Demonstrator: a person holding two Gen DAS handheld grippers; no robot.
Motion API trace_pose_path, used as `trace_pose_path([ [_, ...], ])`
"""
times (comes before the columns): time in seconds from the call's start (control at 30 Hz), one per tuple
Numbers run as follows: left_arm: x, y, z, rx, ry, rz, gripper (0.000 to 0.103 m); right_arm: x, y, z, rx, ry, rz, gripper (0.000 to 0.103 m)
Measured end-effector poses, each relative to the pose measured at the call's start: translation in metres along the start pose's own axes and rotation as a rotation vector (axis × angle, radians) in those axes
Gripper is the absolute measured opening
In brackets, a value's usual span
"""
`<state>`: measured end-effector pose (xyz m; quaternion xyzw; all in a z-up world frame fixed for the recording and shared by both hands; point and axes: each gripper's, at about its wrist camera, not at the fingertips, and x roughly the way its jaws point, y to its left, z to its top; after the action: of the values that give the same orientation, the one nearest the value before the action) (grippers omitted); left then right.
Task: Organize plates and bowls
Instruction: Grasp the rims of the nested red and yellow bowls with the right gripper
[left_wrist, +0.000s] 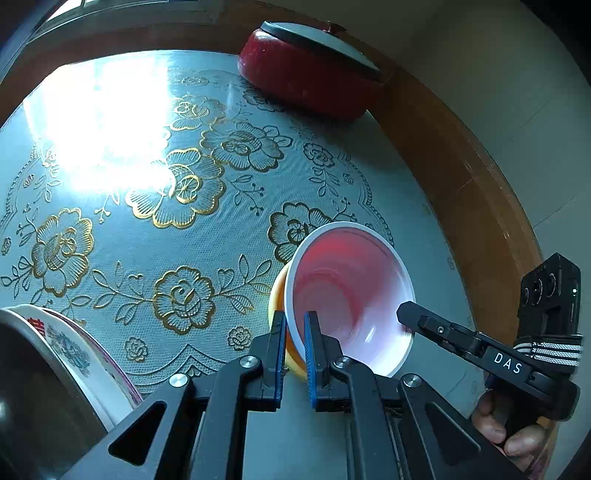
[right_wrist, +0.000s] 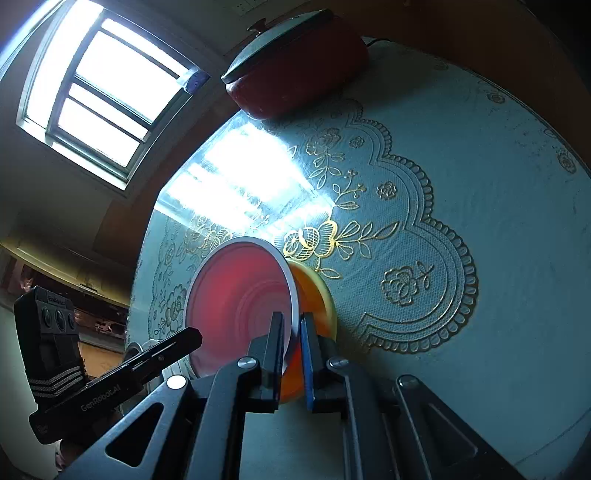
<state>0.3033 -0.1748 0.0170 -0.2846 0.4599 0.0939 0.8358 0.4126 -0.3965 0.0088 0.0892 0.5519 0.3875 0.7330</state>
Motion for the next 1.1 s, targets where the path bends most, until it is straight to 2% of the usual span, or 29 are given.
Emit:
trace_pose_path([
  [0.2, 0.011, 0.001, -0.007, 0.001, 0.026, 0.020, 0.009, 0.004, 0.001, -0.004, -0.029, -0.006, -0.056, 0.010],
  [0.43, 0.013, 0.001, -0.008, 0.008, 0.014, 0.035, 0.009, 0.006, 0.007, -0.005, -0.076, -0.024, -0.107, 0.012],
  [0.5, 0.013, 0.001, -0.008, 0.006, 0.011, 0.037, 0.009, 0.005, 0.009, -0.006, -0.089, -0.032, -0.134, 0.022],
  [0.57, 0.011, 0.000, -0.010, 0.019, -0.005, 0.057, 0.010, 0.004, 0.009, -0.006, -0.100, -0.037, -0.155, 0.022],
  [0.8, 0.003, 0.003, -0.014, 0.020, -0.043, 0.065, 0.019, 0.012, -0.003, -0.008, -0.076, -0.008, -0.124, 0.027],
  [0.9, 0.000, 0.007, -0.016, -0.003, -0.049, 0.068, 0.033, 0.013, -0.006, -0.008, -0.061, -0.004, -0.103, 0.027],
  [1.1, -0.005, 0.009, -0.015, -0.017, -0.058, 0.049, 0.034, 0.016, -0.012, -0.008, -0.021, 0.007, -0.063, 0.028],
])
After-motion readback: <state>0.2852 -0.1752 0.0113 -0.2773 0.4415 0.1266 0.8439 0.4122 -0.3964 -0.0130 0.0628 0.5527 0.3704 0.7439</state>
